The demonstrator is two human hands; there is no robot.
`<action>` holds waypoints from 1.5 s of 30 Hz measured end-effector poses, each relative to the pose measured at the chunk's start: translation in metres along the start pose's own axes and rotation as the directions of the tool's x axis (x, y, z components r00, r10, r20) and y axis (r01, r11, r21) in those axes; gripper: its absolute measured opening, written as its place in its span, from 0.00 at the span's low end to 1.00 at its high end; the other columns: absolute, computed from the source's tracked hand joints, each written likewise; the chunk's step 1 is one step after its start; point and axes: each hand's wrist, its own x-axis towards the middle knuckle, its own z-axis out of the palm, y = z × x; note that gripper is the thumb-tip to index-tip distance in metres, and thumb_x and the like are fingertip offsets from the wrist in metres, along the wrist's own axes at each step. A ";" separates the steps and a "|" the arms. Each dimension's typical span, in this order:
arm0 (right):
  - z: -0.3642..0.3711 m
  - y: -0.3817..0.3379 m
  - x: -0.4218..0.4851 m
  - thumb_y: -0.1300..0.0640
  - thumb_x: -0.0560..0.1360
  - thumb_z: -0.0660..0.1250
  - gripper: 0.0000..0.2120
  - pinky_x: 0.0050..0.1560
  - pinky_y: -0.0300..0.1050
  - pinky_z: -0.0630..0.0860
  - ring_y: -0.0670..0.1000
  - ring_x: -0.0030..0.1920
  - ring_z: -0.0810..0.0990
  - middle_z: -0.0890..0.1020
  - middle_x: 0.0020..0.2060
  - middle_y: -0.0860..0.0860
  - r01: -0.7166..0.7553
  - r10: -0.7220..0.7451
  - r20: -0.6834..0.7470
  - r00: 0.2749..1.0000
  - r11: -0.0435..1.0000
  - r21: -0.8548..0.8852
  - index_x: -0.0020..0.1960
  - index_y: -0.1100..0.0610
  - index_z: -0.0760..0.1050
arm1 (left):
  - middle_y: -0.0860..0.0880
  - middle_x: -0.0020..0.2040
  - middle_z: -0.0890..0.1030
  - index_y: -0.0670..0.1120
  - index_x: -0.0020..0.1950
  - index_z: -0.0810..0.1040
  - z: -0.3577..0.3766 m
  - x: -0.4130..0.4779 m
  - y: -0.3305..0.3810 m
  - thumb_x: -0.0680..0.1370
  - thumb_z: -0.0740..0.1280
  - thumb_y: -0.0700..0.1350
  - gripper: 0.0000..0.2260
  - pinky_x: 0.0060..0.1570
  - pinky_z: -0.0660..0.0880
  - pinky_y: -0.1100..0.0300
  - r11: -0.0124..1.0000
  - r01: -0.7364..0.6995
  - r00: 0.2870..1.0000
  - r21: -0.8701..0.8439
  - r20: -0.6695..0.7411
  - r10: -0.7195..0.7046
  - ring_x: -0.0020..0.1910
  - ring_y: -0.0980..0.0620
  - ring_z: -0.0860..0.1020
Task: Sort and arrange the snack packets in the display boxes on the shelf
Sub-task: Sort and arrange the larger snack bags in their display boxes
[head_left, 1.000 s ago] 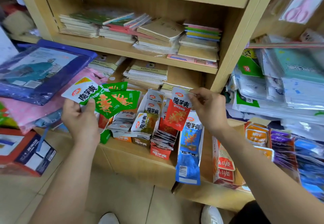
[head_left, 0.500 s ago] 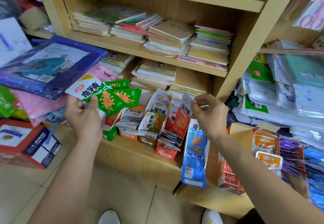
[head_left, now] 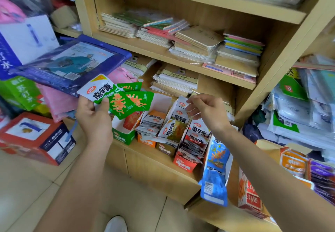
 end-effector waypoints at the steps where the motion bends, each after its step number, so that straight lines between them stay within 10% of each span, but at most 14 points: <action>1: 0.012 -0.004 0.009 0.62 0.81 0.64 0.09 0.35 0.47 0.80 0.55 0.35 0.84 0.85 0.38 0.59 0.036 -0.034 0.049 0.998 0.999 -0.035 0.48 0.63 0.82 | 0.51 0.44 0.81 0.41 0.64 0.76 -0.003 0.003 0.000 0.78 0.67 0.33 0.15 0.54 0.78 0.54 1.000 -0.009 1.000 0.001 -0.014 0.009 0.50 0.52 0.80; 7: 0.103 0.004 0.070 0.60 0.76 0.71 0.08 0.47 0.47 0.78 0.50 0.43 0.82 0.84 0.44 0.51 0.305 -0.144 0.396 0.907 0.872 -0.382 0.54 0.59 0.83 | 0.60 0.32 0.76 0.47 0.52 0.78 -0.024 0.020 -0.003 0.79 0.68 0.34 0.08 0.38 0.72 0.65 0.998 -0.006 0.993 0.070 -0.114 0.014 0.33 0.64 0.73; 12: 0.140 0.008 0.103 0.48 0.74 0.71 0.17 0.59 0.53 0.68 0.58 0.64 0.68 0.80 0.56 0.53 0.493 -0.130 0.495 0.859 0.466 -0.734 0.60 0.53 0.78 | 0.61 0.29 0.75 0.51 0.42 0.73 -0.037 0.032 -0.002 0.79 0.68 0.34 0.13 0.37 0.70 0.69 0.996 0.005 0.986 0.086 -0.169 0.009 0.31 0.66 0.72; 16: 0.157 0.013 0.110 0.39 0.70 0.73 0.27 0.64 0.57 0.66 0.59 0.65 0.65 0.75 0.62 0.53 0.516 -0.104 0.507 0.855 0.253 -0.818 0.64 0.51 0.75 | 0.62 0.24 0.71 0.31 0.47 0.70 -0.036 0.038 0.000 0.79 0.67 0.32 0.07 0.31 0.65 0.74 0.995 -0.020 0.980 0.097 -0.195 0.039 0.26 0.66 0.69; 22: 0.169 0.009 0.117 0.51 0.74 0.72 0.11 0.58 0.50 0.64 0.57 0.58 0.73 0.80 0.50 0.53 0.467 -0.222 0.416 0.882 0.284 -0.838 0.52 0.52 0.73 | 0.63 0.25 0.72 0.29 0.54 0.71 -0.034 0.040 0.001 0.80 0.67 0.32 0.08 0.33 0.67 0.73 0.994 -0.013 0.982 0.110 -0.184 0.033 0.27 0.66 0.70; 27: 0.155 -0.001 0.127 0.60 0.77 0.67 0.05 0.45 0.49 0.79 0.54 0.41 0.81 0.82 0.38 0.51 0.379 -0.275 0.261 0.925 0.657 -0.652 0.43 0.54 0.78 | 0.59 0.33 0.78 0.42 0.55 0.77 -0.038 0.043 0.001 0.79 0.68 0.35 0.06 0.40 0.74 0.67 0.994 0.013 0.980 0.105 -0.197 0.008 0.35 0.63 0.76; 33: 0.100 -0.032 0.125 0.64 0.78 0.67 0.05 0.38 0.53 0.82 0.53 0.37 0.83 0.84 0.40 0.52 0.344 -0.364 0.015 0.931 0.864 -0.368 0.49 0.55 0.76 | 0.63 0.29 0.75 0.35 0.55 0.75 -0.034 0.039 0.002 0.80 0.67 0.34 0.05 0.35 0.70 0.72 0.994 -0.004 0.982 0.111 -0.185 0.025 0.31 0.66 0.73; 40: 0.076 -0.032 0.104 0.64 0.80 0.66 0.03 0.35 0.50 0.83 0.46 0.33 0.84 0.84 0.42 0.54 0.291 -0.304 -0.004 0.953 0.916 -0.278 0.49 0.59 0.79 | 0.44 0.39 0.71 0.54 0.48 0.77 -0.034 0.034 0.002 0.80 0.68 0.36 0.11 0.37 0.71 0.60 0.994 0.007 0.989 0.106 -0.147 0.009 0.37 0.52 0.69; 45: 0.097 -0.024 0.096 0.65 0.80 0.66 0.03 0.36 0.53 0.83 0.45 0.32 0.84 0.84 0.39 0.51 0.252 -0.244 0.063 0.968 0.934 -0.254 0.51 0.61 0.78 | 0.57 0.40 0.80 0.50 0.55 0.79 -0.036 0.037 0.001 0.80 0.68 0.36 0.10 0.40 0.74 0.67 0.997 -0.015 0.983 0.081 -0.181 0.030 0.39 0.60 0.76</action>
